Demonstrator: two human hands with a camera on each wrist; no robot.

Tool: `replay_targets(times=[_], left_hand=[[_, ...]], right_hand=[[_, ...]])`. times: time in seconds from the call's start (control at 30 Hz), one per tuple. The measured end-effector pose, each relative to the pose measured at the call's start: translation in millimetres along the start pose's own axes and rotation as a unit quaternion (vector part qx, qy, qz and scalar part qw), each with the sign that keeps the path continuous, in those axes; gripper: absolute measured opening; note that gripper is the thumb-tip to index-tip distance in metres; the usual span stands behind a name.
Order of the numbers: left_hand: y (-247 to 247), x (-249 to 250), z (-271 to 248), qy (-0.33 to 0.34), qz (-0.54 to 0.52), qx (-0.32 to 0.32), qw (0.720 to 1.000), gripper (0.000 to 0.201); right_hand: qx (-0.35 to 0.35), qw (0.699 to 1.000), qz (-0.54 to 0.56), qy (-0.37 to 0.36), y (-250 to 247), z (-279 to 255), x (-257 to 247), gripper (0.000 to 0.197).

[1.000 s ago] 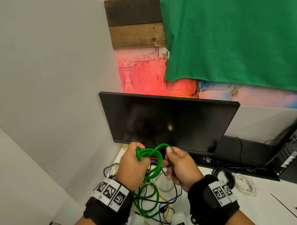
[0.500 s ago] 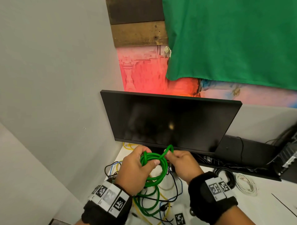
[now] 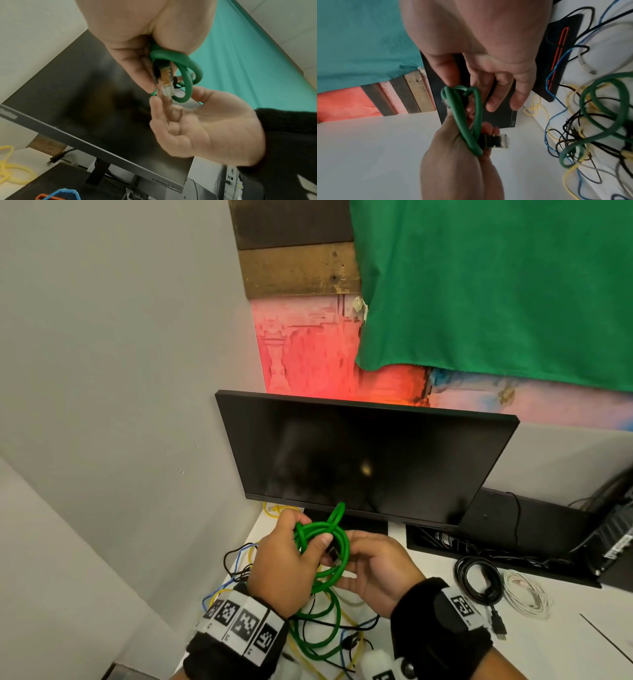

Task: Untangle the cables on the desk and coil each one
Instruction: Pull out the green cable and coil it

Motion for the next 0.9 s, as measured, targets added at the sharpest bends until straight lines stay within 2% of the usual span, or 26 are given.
replay_targets(times=[0.07, 0.13, 0.27, 0.33, 0.37, 0.4, 0.47, 0.5, 0.53, 0.57, 0.63, 0.73, 0.9], left_hand=[[-2, -1, 1, -0.010, 0.013, 0.008, 1.000, 0.025], [-4, -1, 3, -0.017, 0.029, 0.016, 0.999, 0.027], [-5, -7, 3, -0.047, 0.044, 0.016, 0.998, 0.029], [-5, -13, 2, -0.065, 0.037, 0.015, 0.997, 0.030], [-4, -16, 1, -0.072, 0.032, 0.016, 0.997, 0.030], [-4, -18, 1, -0.077, 0.028, 0.016, 0.997, 0.030], [-4, -19, 1, -0.080, 0.028, 0.022, 0.996, 0.030], [-4, -19, 0, -0.081, 0.027, 0.028, 0.996, 0.030], [-4, -19, 0, -0.083, 0.023, 0.036, 0.996, 0.030], [-4, -18, -1, -0.086, 0.020, 0.043, 0.995, 0.030], [-3, -17, -1, -0.087, 0.023, 0.045, 0.995, 0.030], [-1, -17, -3, -0.093, 0.033, 0.035, 0.994, 0.030], [-1, -21, -4, -0.102, 0.051, 0.037, 0.993, 0.030]], right_hand=[[-0.039, 0.999, 0.025, 0.006, 4, -1, 4, 0.038], [-0.067, 0.998, -0.006, 0.004, 12, -5, 7, 0.039], [0.002, 0.976, -0.202, -0.083, 16, -4, 3, 0.039], [0.056, 0.938, -0.312, -0.139, 19, -7, -7, 0.022], [0.089, 0.907, -0.380, -0.155, 19, -9, -10, 0.012], [0.122, 0.872, -0.445, -0.164, 19, -10, -12, 0.010], [0.191, 0.807, -0.533, -0.171, 20, -11, -11, 0.030], [0.227, 0.788, -0.543, -0.179, 20, -12, -10, 0.044], [0.258, 0.781, -0.534, -0.197, 20, -15, -11, 0.051], [0.280, 0.775, -0.522, -0.221, 21, -18, -13, 0.047], [0.300, 0.746, -0.540, -0.250, 23, -19, -14, 0.026], [0.312, 0.692, -0.613, -0.220, 25, -13, -12, 0.020], [0.311, 0.643, -0.670, -0.202, 33, -7, -9, 0.018]])
Point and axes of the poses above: each hand's wrist, its own z-axis towards the middle knuckle, its own y-axis out of the palm, x = y × z, the point moved 8 cm from there along z, towards the middle knuckle, and after that the axes turned 10 degrees about y, right-handed, at the moved point
